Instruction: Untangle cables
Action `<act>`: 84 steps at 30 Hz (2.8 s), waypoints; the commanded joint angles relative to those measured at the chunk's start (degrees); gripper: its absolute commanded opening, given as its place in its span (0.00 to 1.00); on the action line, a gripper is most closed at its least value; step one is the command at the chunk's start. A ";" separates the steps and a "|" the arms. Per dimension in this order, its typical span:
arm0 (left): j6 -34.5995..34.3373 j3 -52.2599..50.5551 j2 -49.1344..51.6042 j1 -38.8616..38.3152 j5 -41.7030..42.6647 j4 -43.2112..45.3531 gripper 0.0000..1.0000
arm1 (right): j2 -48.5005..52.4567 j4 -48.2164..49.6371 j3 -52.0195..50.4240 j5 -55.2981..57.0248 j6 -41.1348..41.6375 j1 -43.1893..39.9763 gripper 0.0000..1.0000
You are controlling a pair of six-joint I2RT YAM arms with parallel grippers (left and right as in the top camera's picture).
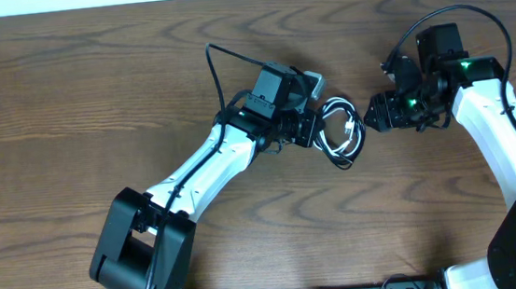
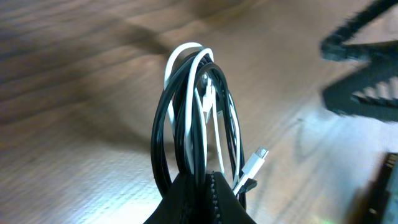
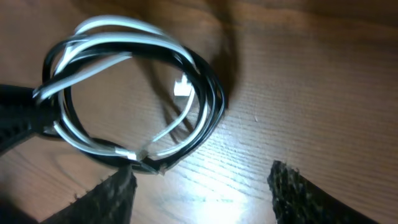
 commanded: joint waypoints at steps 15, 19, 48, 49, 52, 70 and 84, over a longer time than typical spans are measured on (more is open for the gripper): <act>-3.56 -0.22 -3.98 0.68 17.84 1.60 0.08 | 0.31 4.87 -2.58 0.00 -0.37 0.28 0.58; -3.56 -0.22 -5.49 0.68 19.85 2.16 0.08 | 0.31 5.11 -3.06 0.00 -0.37 0.28 0.59; -5.27 -0.22 -9.11 0.68 20.79 4.15 0.08 | 0.31 12.70 -10.14 -6.12 -0.31 0.28 0.01; -5.27 -0.22 -9.11 0.68 20.76 4.17 0.07 | 0.31 12.76 -10.27 -5.88 -0.31 0.28 0.01; -5.22 -0.22 -9.11 0.68 20.57 4.13 0.08 | 0.31 12.59 -10.32 -3.76 0.63 0.28 0.01; -1.75 -0.22 -9.11 1.51 15.52 1.90 0.08 | 0.31 10.10 -10.32 11.96 12.44 0.07 0.01; 1.05 -0.22 -9.11 12.70 11.58 -8.07 0.08 | 0.31 8.74 -10.32 16.61 16.44 -3.17 0.01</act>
